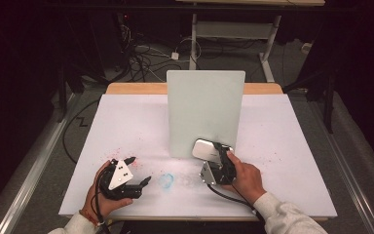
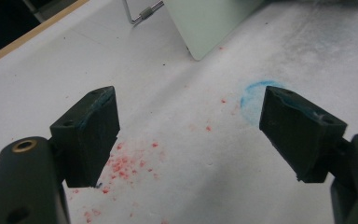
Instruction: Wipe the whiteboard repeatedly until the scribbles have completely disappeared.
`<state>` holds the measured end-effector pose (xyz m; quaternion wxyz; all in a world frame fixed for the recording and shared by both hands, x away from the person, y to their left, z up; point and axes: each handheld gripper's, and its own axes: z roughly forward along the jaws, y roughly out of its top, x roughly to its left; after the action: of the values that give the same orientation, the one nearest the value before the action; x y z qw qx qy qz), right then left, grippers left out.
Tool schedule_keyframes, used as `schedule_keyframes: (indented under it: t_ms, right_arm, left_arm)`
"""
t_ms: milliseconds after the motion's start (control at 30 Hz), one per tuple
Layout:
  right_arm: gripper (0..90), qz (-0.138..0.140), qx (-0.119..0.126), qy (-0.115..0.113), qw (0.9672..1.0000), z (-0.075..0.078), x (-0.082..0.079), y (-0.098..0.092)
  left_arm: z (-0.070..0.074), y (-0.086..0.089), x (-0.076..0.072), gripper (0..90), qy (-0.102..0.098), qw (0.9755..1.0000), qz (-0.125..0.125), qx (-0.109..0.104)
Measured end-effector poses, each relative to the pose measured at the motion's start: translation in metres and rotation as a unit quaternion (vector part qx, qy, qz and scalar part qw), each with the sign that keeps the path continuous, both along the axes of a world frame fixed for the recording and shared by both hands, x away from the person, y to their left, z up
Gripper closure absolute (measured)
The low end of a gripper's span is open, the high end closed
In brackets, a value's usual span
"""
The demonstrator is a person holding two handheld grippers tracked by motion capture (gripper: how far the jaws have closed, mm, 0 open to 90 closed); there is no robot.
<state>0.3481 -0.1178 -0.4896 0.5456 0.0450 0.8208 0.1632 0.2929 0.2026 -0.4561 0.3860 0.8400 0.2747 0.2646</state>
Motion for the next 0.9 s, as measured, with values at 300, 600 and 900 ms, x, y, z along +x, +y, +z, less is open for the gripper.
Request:
schedule_keyframes:
  t_ms: [300, 600, 900]
  right_arm:
    - [31.1, -0.026, 0.055, -0.004, 0.9981, 0.022, 0.008, -0.022]
    - [31.1, -0.074, 0.136, -0.017, 0.9878, 0.052, 0.019, -0.061]
    - [31.1, -0.051, 0.064, 0.002, 0.9966, 0.025, 0.008, -0.055]
  left_arm:
    - [0.001, 0.002, -0.001, 19.3, 0.0, 1.0, 0.003, -0.003]
    - [0.001, 0.001, 0.0, 19.3, -0.001, 1.0, 0.002, -0.001]
    - [0.001, 0.002, -0.001, 19.3, 0.0, 1.0, 0.003, 0.0]
